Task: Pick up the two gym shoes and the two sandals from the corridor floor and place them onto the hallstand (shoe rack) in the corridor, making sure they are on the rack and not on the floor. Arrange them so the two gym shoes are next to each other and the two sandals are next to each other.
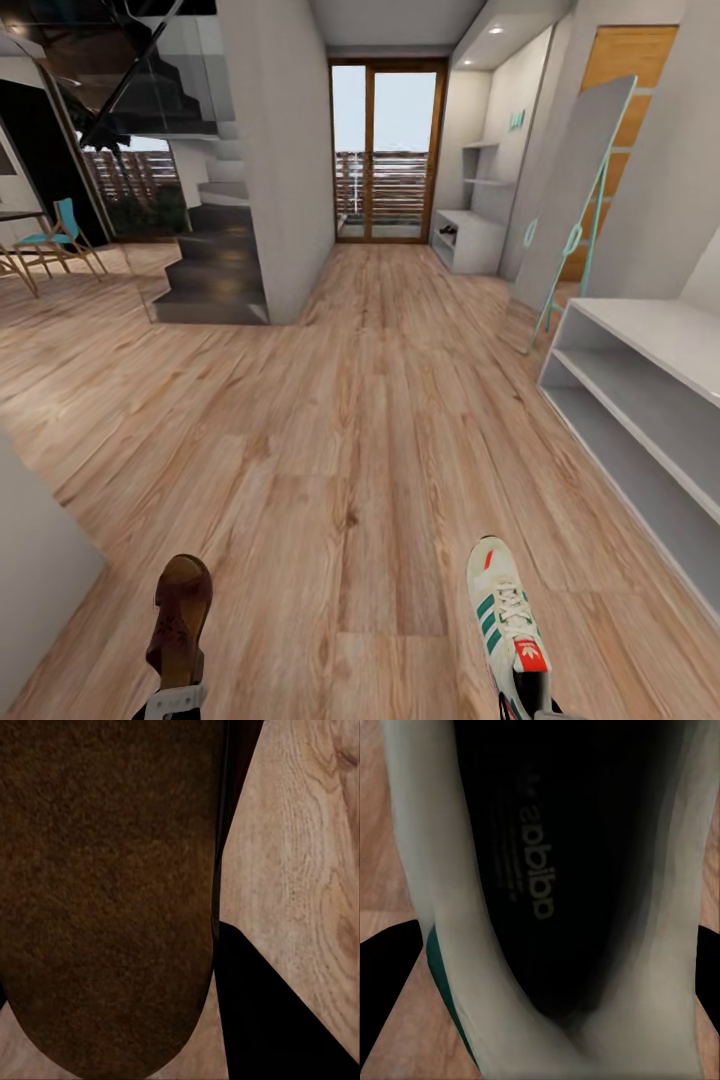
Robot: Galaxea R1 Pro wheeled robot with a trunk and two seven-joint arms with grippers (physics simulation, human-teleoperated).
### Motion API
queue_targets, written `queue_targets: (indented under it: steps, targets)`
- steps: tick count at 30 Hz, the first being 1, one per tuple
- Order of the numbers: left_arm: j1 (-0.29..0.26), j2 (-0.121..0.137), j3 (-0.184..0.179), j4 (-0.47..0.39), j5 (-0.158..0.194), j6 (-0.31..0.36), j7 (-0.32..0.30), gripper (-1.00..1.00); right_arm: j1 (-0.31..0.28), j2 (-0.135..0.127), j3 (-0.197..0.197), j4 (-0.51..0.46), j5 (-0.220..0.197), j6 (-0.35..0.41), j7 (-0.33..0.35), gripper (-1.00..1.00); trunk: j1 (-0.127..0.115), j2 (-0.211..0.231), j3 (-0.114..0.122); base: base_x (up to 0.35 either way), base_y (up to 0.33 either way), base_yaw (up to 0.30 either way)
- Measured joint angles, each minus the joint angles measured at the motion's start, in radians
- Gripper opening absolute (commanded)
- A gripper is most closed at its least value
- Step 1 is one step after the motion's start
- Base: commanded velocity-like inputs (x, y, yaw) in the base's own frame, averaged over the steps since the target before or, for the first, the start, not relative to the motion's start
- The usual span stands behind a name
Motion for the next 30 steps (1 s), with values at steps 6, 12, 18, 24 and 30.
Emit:
queue_targets:
  steps: [6,12,18,24,30]
  targets:
    - [0.0,0.0,0.0,0.0,0.0,0.0,0.0,-1.0,0.0,0.0,0.0,0.001,0.0,0.0,0.0,-1.0,0.0,0.0,0.008,0.339,-0.09,0.0]
    - [0.0,0.0,0.0,0.0,0.0,0.0,0.0,-1.0,0.0,0.0,0.0,0.001,0.0,0.0,0.0,-1.0,0.0,0.0,0.013,0.339,-0.09,0.0]
    - [0.0,0.0,0.0,0.0,0.0,0.0,0.0,-1.0,0.0,0.0,0.0,0.001,0.0,0.0,0.0,-1.0,0.0,0.0,0.013,0.339,-0.09,0.0]
    - [0.0,0.0,0.0,0.0,0.001,0.0,0.0,-1.0,0.0,0.0,0.0,0.001,0.0,0.0,0.0,-1.0,0.0,0.0,0.013,0.339,-0.09,0.0]
    - [0.0,0.0,0.001,0.0,0.001,0.0,0.0,-1.0,0.0,0.0,0.0,0.001,0.0,0.0,0.0,-1.0,0.0,0.0,0.013,0.339,-0.089,0.0]
